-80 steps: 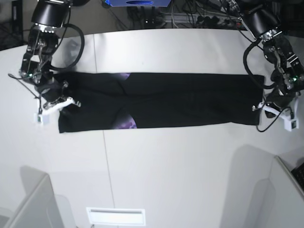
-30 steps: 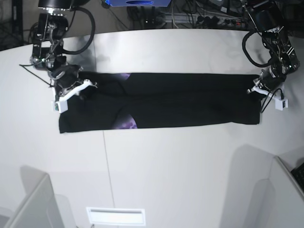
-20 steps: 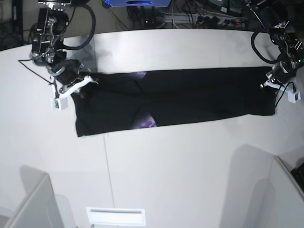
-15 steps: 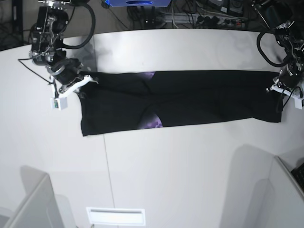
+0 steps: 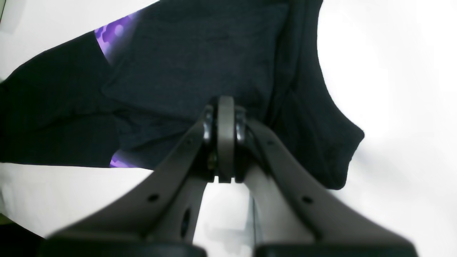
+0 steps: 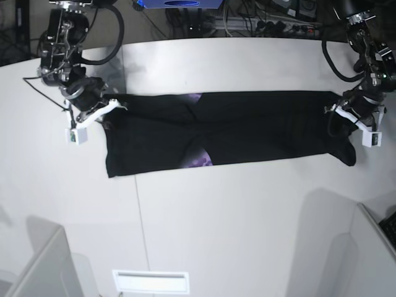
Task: Fold the T-shirt properly
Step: 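Grasp both ends of the folded strip with the grippers, then fold the strip's end held by the left gripper toward the right gripper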
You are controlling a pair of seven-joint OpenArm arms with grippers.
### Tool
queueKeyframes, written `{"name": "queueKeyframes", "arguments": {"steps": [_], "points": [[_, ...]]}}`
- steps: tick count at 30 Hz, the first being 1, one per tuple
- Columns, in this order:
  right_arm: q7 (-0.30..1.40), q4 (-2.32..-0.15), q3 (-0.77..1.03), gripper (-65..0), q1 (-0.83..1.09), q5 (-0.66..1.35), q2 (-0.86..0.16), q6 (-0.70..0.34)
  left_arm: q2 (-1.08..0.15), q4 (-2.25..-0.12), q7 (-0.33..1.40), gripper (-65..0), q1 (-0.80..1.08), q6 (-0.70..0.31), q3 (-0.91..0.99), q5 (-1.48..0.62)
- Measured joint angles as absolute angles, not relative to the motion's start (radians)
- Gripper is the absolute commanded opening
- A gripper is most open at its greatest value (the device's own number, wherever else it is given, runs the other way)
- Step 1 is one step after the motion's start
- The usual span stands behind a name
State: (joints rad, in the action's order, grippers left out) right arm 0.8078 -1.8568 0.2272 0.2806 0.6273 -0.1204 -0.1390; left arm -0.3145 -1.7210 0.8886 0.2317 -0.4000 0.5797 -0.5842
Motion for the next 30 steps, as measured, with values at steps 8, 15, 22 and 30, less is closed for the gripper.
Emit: {"name": "queueKeyframes", "arguments": {"steps": [8,15,22,30], "points": [[0.805,-1.857,0.227,-65.0,0.281,0.627,-0.123,-0.139,-0.261,-1.766,0.893,-65.0,0.233,-0.393,0.493,-0.581],[0.805,-1.857,0.227,-65.0,0.28,0.627,-0.122,-0.139,-0.236,-1.768,0.894,-65.0,0.225,-0.31,0.366,-0.582],[0.805,-1.856,0.228,-65.0,0.281,0.627,-0.123,-0.139,-0.199,-1.768,0.891,-65.0,0.205,-0.284,0.266,-0.579],[0.805,-1.854,0.228,-65.0,0.28,0.627,-0.123,-0.139,-0.186,-1.768,0.894,-65.0,0.187,-0.204,0.151,-0.583]]}}
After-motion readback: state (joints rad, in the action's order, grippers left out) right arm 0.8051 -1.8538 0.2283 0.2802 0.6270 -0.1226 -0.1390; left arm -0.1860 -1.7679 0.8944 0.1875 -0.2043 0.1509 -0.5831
